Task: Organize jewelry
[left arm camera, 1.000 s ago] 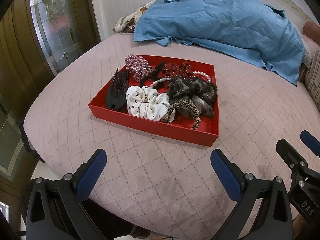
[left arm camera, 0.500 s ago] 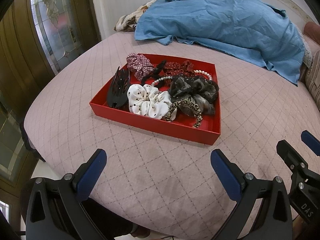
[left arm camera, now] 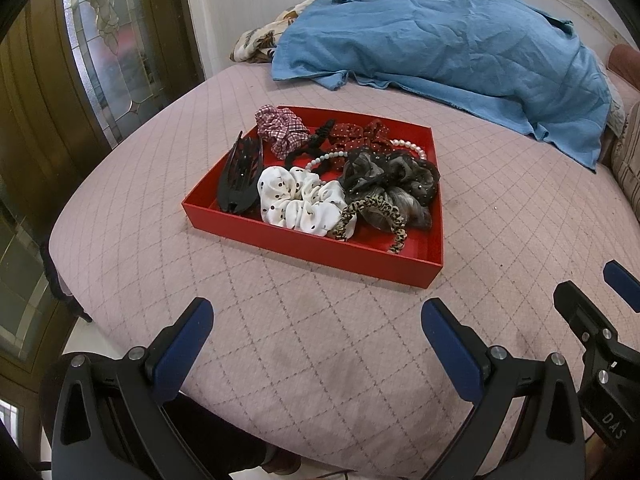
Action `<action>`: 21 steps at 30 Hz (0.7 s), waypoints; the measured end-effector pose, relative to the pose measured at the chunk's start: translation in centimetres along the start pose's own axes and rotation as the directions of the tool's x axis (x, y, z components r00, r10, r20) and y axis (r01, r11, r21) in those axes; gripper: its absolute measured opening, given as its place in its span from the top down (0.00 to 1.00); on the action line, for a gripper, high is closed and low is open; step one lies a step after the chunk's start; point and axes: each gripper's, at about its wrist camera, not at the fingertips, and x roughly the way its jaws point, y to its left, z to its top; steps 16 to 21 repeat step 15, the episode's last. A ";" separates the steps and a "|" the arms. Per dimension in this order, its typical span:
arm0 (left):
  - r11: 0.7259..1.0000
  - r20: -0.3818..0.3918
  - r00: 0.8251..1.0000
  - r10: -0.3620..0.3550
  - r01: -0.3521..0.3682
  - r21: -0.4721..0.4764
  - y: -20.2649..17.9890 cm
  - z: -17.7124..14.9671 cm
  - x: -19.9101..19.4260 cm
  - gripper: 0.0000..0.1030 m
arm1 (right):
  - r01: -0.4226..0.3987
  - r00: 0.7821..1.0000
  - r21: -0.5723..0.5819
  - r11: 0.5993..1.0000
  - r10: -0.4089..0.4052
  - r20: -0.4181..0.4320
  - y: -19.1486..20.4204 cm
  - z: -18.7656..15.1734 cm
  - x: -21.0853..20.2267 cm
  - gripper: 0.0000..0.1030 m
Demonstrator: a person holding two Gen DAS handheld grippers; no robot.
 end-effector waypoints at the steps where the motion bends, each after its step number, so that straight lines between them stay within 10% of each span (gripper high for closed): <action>1: 1.000 0.000 1.000 0.000 0.000 0.001 0.0 0.1 0.0 0.00 | 0.000 1.000 -0.002 1.000 0.000 0.001 0.0 0.0 0.0 0.18; 21: 1.000 0.007 1.000 0.020 -0.020 -0.001 -0.1 0.0 -0.8 0.00 | -0.021 1.000 -0.001 1.000 0.021 0.001 -0.3 -0.1 -0.5 0.16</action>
